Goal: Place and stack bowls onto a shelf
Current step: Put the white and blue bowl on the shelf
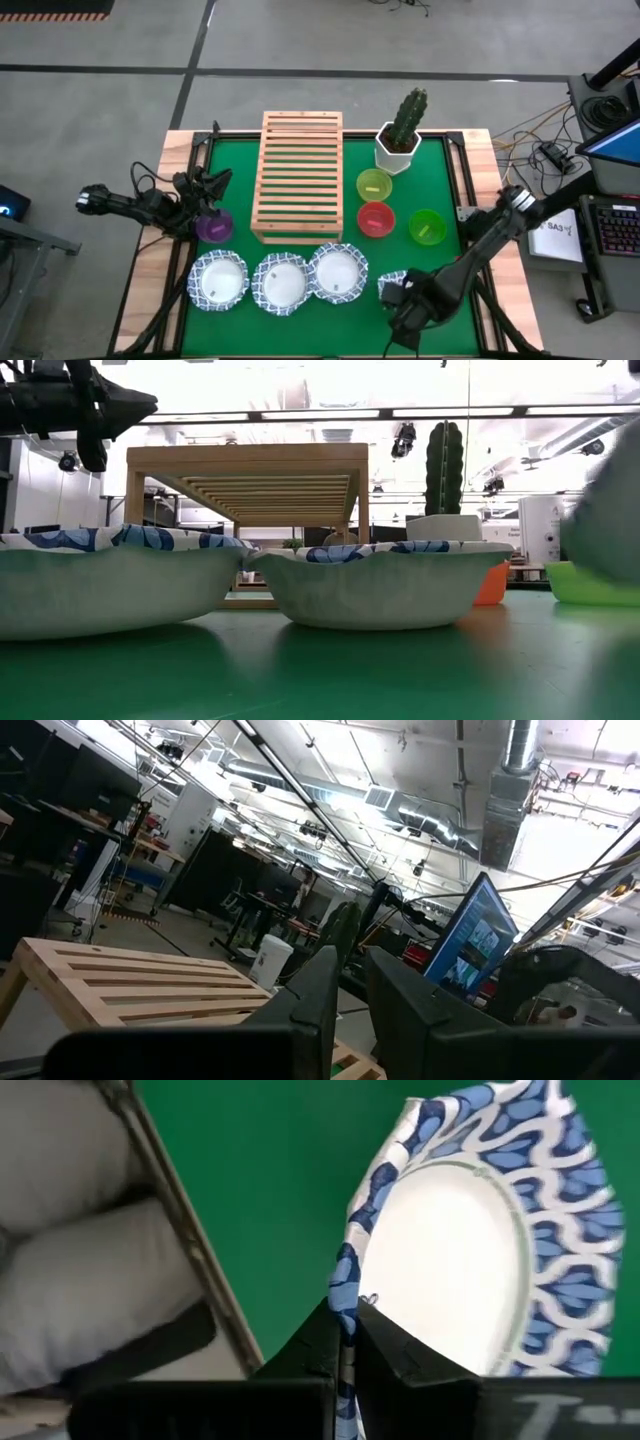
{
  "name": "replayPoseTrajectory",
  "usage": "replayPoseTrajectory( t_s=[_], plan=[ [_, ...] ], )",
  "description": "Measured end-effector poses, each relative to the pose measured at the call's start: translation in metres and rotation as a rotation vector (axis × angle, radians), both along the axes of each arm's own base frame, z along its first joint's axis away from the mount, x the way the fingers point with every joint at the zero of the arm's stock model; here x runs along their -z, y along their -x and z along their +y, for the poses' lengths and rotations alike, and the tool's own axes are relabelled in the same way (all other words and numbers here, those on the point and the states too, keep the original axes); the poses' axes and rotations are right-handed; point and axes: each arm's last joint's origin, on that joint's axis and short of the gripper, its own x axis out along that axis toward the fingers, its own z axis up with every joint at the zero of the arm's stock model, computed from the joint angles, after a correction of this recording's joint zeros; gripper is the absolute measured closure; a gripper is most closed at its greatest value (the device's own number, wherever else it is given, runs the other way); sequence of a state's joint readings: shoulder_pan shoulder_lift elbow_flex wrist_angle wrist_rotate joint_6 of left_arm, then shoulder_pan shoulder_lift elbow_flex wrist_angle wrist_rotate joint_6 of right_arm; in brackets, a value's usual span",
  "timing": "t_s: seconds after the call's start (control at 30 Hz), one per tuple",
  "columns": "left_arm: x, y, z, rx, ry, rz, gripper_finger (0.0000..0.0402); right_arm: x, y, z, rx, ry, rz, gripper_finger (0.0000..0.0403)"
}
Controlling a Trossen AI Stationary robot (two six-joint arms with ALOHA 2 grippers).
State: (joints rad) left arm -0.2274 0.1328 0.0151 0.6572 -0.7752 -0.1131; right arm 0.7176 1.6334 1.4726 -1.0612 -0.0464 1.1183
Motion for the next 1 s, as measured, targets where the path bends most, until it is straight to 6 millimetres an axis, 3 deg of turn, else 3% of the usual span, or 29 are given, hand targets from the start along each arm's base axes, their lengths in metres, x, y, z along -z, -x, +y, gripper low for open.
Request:
replayPoseTrajectory(
  t_s=[0.23,0.5,0.63,0.8,1.0],
  plan=[
    [0.0,0.0,0.0,0.0,0.0,0.0,0.0361,-0.068,-0.002,-0.032,-0.004,0.11,-0.25,0.0394],
    [0.0,0.0,0.0,0.0,0.0,0.0,0.0361,-0.12,-0.023,-0.08,-0.238,0.447,-0.521,0.0394],
    [0.0,0.0,0.0,0.0,0.0,0.0,0.0361,-0.128,-0.042,-0.117,-0.394,0.667,-0.517,0.0394],
    [0.0,0.0,0.0,0.0,0.0,0.0,0.0361,-0.126,-0.078,-0.176,-0.521,0.861,-0.481,0.0394],
    [0.0,0.0,0.0,-0.003,-0.005,0.002,0.0361,-0.115,-0.114,-0.249,-0.577,0.956,-0.492,0.0394]
  ],
)
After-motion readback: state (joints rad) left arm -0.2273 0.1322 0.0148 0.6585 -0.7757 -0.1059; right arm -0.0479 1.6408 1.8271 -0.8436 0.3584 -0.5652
